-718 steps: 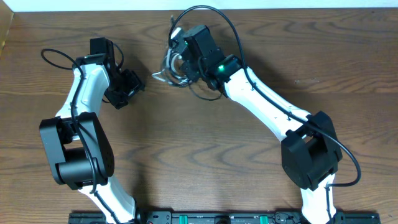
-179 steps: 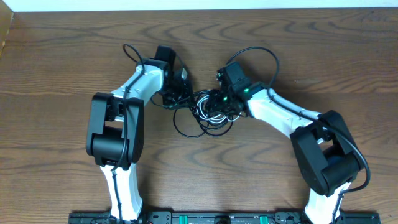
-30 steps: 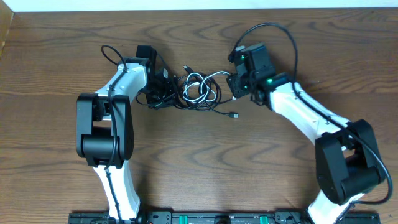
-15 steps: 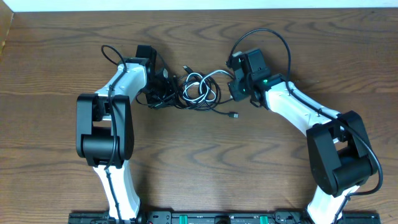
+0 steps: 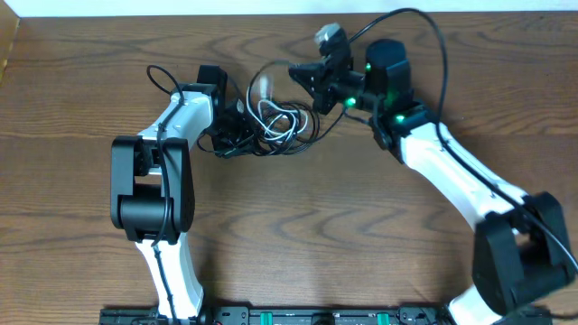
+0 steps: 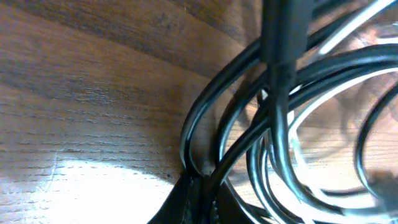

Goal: Untangle cables

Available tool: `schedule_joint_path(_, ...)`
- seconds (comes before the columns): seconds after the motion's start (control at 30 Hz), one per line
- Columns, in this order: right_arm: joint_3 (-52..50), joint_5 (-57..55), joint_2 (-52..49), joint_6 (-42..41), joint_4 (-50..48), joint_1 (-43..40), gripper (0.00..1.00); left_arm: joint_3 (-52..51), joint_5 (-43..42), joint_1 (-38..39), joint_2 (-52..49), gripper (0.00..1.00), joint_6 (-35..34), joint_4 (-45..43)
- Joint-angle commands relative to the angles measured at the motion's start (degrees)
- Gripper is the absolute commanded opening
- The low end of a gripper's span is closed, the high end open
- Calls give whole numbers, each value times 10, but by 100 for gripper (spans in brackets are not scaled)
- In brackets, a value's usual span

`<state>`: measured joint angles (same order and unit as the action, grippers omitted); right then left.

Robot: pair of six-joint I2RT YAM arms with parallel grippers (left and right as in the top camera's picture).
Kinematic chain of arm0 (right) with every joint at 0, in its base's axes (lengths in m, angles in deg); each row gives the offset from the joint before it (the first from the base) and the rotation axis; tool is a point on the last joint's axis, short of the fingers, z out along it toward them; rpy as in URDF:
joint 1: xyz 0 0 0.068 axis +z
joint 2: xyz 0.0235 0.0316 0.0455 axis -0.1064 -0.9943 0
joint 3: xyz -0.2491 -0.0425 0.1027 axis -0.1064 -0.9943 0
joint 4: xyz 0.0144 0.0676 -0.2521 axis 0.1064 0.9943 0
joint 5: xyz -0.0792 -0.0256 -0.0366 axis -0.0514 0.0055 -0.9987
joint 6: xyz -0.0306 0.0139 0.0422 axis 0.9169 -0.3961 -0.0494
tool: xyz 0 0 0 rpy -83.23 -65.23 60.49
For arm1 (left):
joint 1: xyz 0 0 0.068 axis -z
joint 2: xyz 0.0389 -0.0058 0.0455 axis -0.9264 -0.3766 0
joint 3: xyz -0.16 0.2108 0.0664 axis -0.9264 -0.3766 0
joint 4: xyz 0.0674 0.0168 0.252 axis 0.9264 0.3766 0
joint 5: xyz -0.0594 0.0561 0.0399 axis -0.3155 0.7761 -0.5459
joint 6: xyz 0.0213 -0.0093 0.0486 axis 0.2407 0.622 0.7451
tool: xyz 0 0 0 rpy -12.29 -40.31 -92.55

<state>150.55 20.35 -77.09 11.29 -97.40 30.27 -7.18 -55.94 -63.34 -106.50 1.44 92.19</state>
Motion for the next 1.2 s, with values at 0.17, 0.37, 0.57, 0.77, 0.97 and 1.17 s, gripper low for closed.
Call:
schedule_joint_path(0.17, 6, 14, 116, -30, -3, -35, 1, 1, 43, -6, -12, 8, -3, 1)
schedule_joint_path(0.37, 6, 0, 157, -40, 71, -85, 1, 1, 43, -6, -12, 8, -3, 1)
schedule_joint_path(0.57, 6, -133, 158, -49, 272, -127, 1, 1, 44, -6, -12, 8, -3, 1)
schedule_joint_path(0.77, 6, -240, 158, -49, 442, -169, 1, 1, 44, -29, -12, 7, -5, 5)
schedule_joint_path(0.97, 6, -242, 158, -46, 526, -227, 1, 1, 43, -83, -12, 8, -23, 19)
schedule_joint_path(1.17, 6, -281, 158, -5, 594, -304, 1, 0, 44, -137, -12, 7, -38, 34)
